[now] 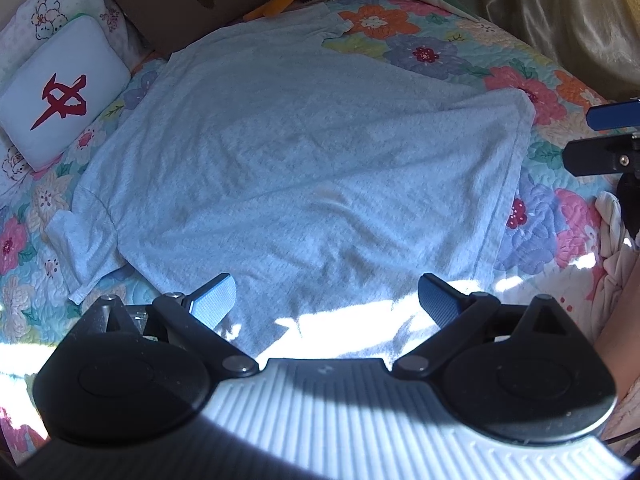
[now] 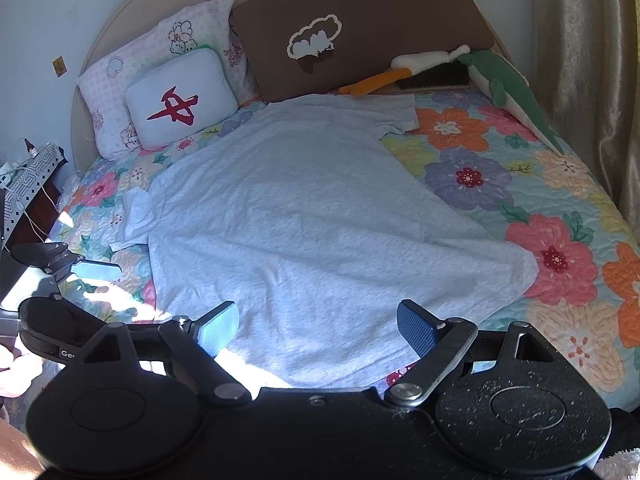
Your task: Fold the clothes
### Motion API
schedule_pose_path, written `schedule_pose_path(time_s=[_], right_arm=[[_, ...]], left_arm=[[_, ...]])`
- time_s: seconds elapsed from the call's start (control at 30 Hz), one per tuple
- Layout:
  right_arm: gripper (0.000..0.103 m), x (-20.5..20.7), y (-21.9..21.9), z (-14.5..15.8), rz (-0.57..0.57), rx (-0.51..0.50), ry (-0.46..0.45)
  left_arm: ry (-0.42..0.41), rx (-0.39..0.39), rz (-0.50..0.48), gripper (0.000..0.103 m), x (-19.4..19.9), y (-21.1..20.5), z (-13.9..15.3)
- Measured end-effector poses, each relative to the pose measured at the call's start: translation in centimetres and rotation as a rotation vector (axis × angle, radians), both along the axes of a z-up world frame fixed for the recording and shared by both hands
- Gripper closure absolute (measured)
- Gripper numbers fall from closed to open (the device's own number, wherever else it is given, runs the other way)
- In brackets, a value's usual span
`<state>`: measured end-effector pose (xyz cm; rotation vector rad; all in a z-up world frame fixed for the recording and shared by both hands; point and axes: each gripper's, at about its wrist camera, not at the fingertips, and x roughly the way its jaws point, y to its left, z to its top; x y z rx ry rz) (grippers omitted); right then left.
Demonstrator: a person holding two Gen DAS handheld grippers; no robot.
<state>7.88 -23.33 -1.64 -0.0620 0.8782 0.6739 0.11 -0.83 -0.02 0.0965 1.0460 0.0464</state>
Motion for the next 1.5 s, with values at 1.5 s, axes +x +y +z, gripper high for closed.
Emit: schedule_pose_path(time_s=[1.5], right_arm=[[0.01,4.4,-0.1,-8.9,-0.107,0.005,0.3]], left_arm=[[0.128,-0.21,-0.014,0.003,1.8,-0.2,-8.2]])
